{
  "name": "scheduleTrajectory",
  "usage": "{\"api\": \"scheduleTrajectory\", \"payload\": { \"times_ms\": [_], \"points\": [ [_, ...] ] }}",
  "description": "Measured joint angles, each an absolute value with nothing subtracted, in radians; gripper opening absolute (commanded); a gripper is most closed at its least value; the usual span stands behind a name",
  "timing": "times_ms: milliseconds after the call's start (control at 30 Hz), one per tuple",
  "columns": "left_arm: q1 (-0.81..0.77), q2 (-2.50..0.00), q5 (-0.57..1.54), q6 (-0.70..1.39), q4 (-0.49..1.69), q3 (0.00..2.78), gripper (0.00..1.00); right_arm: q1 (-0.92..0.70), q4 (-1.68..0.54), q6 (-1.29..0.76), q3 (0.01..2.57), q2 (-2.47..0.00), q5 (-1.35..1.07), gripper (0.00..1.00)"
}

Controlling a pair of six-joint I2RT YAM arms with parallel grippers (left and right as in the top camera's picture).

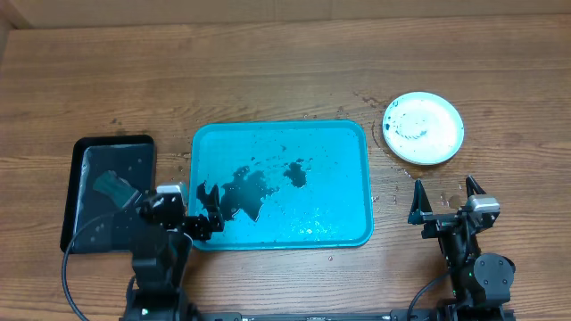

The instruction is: Clean dirty plates on tray and stack at the side

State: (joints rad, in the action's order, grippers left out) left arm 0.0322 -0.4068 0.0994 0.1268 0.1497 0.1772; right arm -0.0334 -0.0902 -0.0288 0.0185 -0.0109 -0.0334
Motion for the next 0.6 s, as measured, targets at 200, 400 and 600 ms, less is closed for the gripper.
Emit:
{"api": "scheduleTrajectory", "payload": {
  "times_ms": [200, 400, 600],
  "points": [
    [0.032, -0.223, 0.071, 0.127, 0.121, 0.071, 1.00, -0.033, -0.089, -0.029, 0.019, -0.011, -0.033, 1.00],
    [0.032, -0.098, 0.062, 0.128, 0.096, 0.023, 1.00, -0.033, -0.090, -0.029, 0.019, -0.011, -0.034, 1.00],
    [0.032, -0.016, 0.040, 0.139, 0.048, 0.017, 1.00, -0.033, -0.090, -0.029, 0.019, -0.011, -0.033, 1.00]
  ]
}}
